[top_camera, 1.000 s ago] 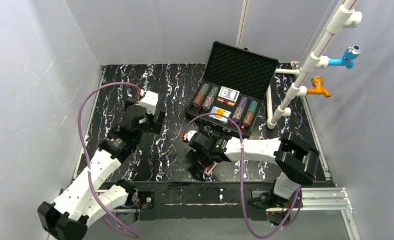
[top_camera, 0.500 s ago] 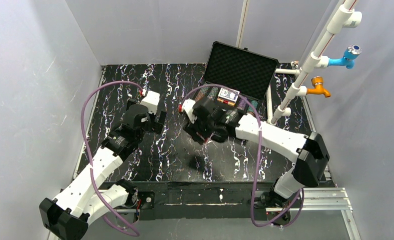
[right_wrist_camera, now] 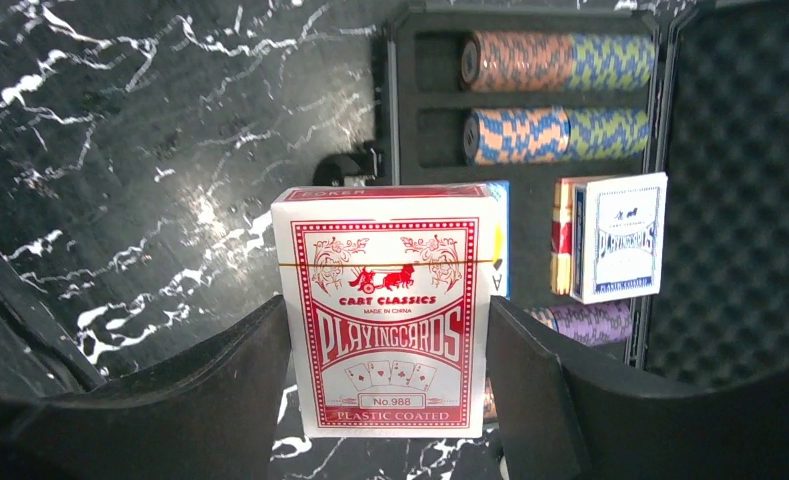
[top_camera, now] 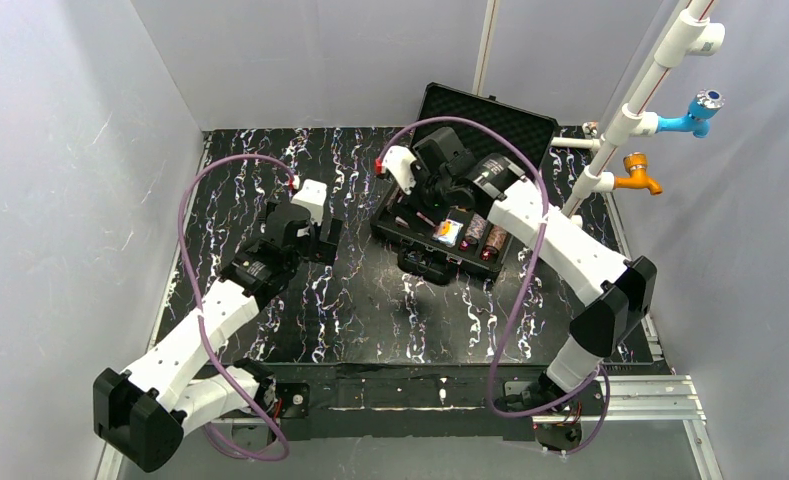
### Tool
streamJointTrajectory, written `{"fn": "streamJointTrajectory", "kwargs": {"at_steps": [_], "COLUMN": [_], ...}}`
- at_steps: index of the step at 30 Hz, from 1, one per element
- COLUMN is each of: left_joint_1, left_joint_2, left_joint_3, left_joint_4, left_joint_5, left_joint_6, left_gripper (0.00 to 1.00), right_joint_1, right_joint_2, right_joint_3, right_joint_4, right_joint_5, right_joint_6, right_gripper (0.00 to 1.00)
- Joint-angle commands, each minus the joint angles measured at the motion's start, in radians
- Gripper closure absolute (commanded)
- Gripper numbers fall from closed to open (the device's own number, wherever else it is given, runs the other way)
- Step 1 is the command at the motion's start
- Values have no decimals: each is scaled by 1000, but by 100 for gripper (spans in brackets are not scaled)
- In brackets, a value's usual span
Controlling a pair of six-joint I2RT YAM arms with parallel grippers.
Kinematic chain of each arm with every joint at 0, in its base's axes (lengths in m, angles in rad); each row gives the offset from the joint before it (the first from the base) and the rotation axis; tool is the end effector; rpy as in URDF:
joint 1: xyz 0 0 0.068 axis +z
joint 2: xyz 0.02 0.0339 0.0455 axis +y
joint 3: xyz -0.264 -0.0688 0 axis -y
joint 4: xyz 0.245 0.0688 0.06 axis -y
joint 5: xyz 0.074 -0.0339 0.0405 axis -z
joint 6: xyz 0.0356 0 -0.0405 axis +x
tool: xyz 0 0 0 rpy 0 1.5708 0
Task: Pack up texas hold em set
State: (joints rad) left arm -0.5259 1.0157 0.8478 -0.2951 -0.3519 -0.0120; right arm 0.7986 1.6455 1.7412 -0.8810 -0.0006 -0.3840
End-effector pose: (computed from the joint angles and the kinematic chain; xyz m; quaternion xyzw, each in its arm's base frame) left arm 0.2038 -0.1041 0.3081 0.1237 0.8333 0.0059 0.5388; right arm 0.2479 0.2546 0.3824 -0.5151 0.7669 0.0790 0.3745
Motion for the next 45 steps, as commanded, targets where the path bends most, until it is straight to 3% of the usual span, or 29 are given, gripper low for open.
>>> {"fn": "streamJointTrajectory", "kwargs": {"at_steps": [1,12,16,23,29,37,45], "left_joint_1": [-3,-3,-3,-5,-5,-6,-5], "left_joint_2": [-44,-121,-127,-132,-128,-128,-120], "left_joint_3": [-5,-28,-32,-31,-31,-33,-32], "left_joint_4": [23,40,42,37,34,37,37], "left_joint_5": [-10,-15,-14,-25,-24,-17,-7], "left_joint_6": [-13,42,50,71,82,89,91], "left_gripper": [1,1,1,1,1,0,0], "right_joint_1": [-82,-151,-163,-190,-217,-248,-251], "right_joint_2": [12,109,143,247,323,402,414], "right_joint_3": [67,43,25,57,106,174,166], "right_joint_4": [-34,44,75,23,-21,-62,-93], "right_joint_5": [-77,-83,-62,-38,-93,-176,-211], "right_joint_6": [-81,-169,-210,-257,-253,-217,-248], "right_gripper": [67,67,77,82,82,73,74]}}
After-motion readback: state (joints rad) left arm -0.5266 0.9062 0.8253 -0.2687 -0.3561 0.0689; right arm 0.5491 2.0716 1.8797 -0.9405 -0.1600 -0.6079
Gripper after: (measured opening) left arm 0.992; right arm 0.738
